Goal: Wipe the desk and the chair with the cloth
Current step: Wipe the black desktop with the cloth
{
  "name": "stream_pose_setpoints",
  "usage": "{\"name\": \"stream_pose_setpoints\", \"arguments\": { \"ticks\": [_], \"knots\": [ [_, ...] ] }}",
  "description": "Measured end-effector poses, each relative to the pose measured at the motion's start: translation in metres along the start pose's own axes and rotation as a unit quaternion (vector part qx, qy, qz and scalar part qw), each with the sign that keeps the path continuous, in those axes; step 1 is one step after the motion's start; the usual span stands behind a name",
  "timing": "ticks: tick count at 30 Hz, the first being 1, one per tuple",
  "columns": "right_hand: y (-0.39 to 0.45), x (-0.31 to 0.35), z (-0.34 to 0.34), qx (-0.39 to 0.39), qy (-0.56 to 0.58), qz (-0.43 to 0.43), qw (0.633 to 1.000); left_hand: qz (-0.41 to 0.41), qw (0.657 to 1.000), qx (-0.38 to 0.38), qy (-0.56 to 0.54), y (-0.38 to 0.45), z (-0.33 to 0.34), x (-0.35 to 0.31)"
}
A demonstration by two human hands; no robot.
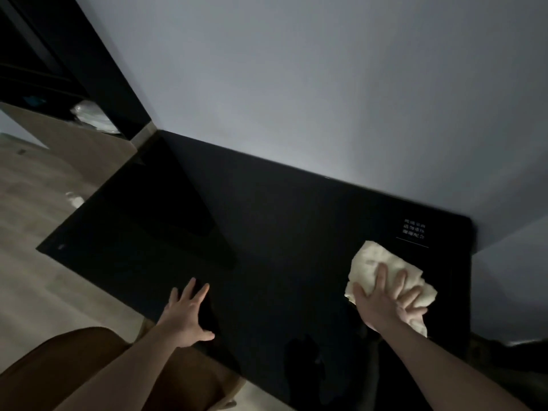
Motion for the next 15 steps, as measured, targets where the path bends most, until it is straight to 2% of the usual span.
{"name": "stream_pose_setpoints", "arguments": {
  "ticks": [5,8,12,15],
  "knots": [
    [-0.03,0.087,0.019,-0.005,-0.018,-0.025,1.0,-0.026,0.999,-0.035,-0.026,0.023,-0.042,0.074],
    [-0.051,0.143,0.033,-0.003,-0.018,-0.035,0.999,-0.004,0.999,-0.029,-0.033,0.046,-0.062,0.109],
    [-0.068,0.213,0.041,-0.021,-0.028,-0.038,0.999,0.05,0.998,-0.026,-0.03,0.066,-0.07,0.129],
    [-0.079,0.246,0.044,-0.023,-0.03,-0.055,0.998,0.058,0.998,-0.014,-0.02,0.071,-0.074,0.131]
  ]
}}
Point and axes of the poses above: each hand's wrist, its own y-axis towards the middle knuckle, its own z-axis out of the palm, x = y × z, the point moved 1 cm from there along y, towards the middle knuckle, and after that the axes turned 14 degrees about -y, right-handed, at the moved point
